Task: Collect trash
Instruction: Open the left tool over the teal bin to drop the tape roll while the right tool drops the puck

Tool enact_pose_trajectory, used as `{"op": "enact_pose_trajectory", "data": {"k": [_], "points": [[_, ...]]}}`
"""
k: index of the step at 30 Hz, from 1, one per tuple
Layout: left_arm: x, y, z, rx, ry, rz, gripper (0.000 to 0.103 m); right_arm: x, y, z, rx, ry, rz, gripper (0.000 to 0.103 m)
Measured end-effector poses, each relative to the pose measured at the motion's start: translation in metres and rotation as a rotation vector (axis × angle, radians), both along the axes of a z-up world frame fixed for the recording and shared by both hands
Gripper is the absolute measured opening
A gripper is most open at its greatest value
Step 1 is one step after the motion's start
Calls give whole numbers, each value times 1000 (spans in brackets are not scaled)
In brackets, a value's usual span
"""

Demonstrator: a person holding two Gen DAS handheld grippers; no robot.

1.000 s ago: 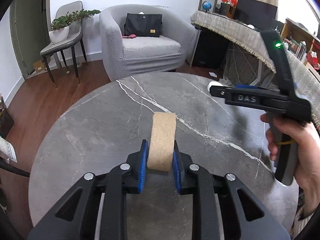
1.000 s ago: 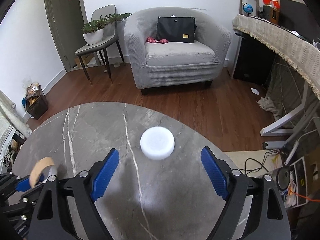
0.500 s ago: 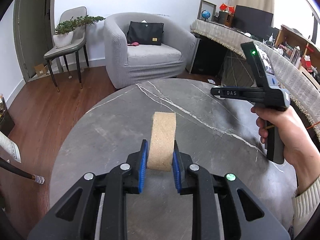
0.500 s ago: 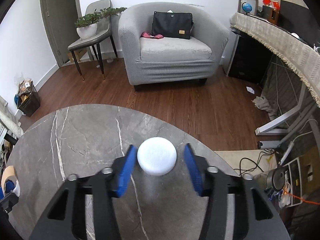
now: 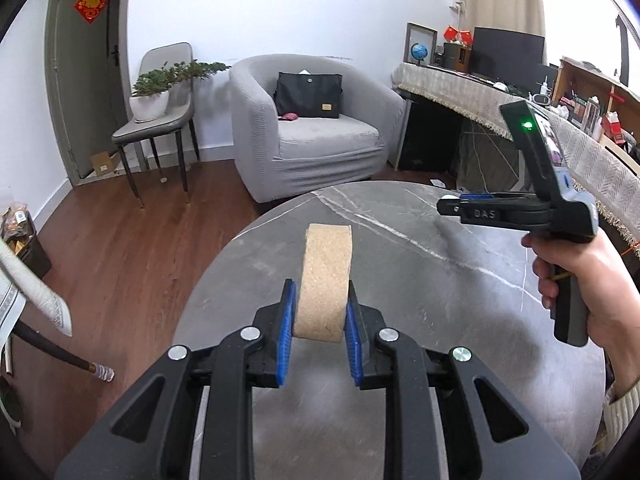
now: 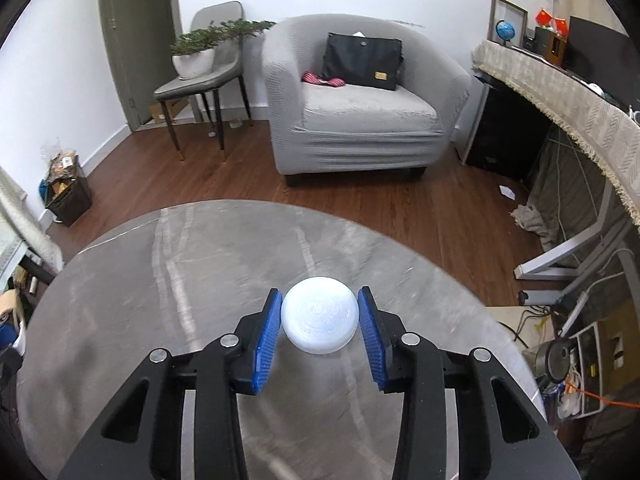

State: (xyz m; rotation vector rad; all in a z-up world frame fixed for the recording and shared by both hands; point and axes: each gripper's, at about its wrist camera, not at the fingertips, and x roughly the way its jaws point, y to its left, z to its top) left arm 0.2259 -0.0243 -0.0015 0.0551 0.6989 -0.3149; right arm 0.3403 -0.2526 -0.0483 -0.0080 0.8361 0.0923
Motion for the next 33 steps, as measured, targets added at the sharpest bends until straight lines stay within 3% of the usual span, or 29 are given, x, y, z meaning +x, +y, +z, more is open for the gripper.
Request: {"op": "enact_pose_trajectory", "data": {"k": [14, 23, 33], "points": [[-73, 81, 6, -21, 42, 170, 25, -102, 84, 19, 12, -56, 191, 39], [-109, 134, -28, 16, 95, 244, 25, -159, 131, 26, 76, -94, 266, 39], [-126, 170, -86, 54, 255, 269, 25, -203, 195, 33, 100, -122, 376, 40]]}}
